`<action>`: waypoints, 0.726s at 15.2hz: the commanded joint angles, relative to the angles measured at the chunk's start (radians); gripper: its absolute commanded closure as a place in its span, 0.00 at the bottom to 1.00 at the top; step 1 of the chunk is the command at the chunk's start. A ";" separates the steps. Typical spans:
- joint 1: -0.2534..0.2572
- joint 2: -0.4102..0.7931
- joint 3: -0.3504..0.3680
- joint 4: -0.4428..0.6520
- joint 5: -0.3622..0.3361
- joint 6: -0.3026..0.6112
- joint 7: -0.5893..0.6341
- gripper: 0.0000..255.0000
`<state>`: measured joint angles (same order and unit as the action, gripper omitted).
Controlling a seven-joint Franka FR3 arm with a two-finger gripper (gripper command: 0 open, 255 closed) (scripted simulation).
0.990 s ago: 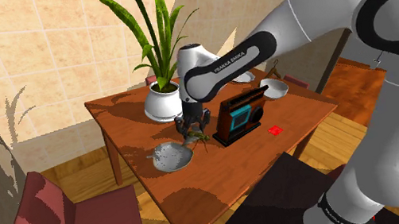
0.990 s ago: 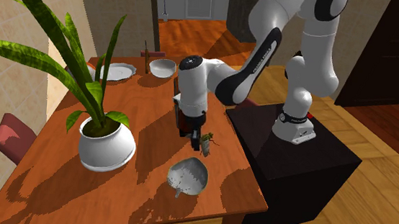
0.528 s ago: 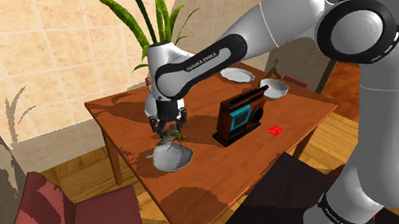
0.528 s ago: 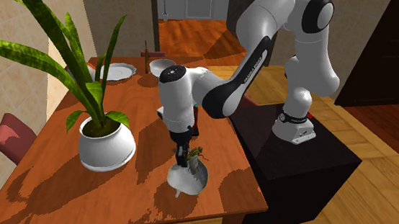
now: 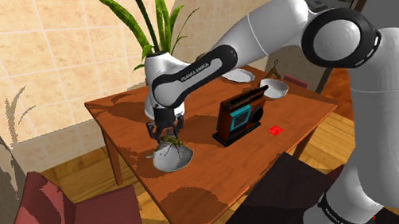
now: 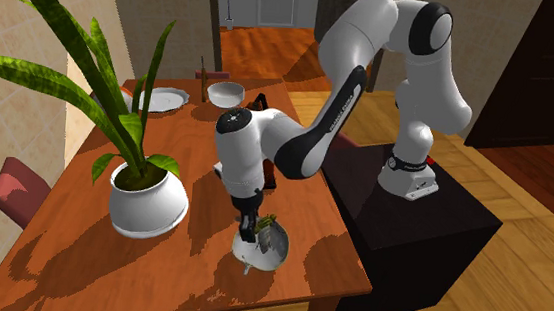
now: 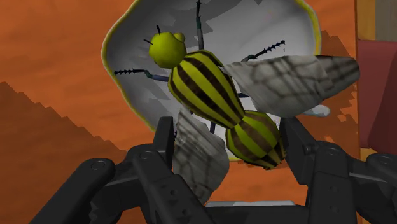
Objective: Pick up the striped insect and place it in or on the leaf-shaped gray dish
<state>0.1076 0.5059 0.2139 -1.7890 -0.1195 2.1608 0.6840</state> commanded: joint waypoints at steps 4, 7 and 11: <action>0.005 0.043 -0.007 -0.012 -0.011 0.055 0.007 1.00; 0.007 0.065 -0.010 -0.014 -0.016 0.078 0.010 1.00; 0.008 0.065 -0.010 -0.013 -0.016 0.078 0.010 1.00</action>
<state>0.1150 0.5708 0.2038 -1.8022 -0.1359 2.2380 0.6941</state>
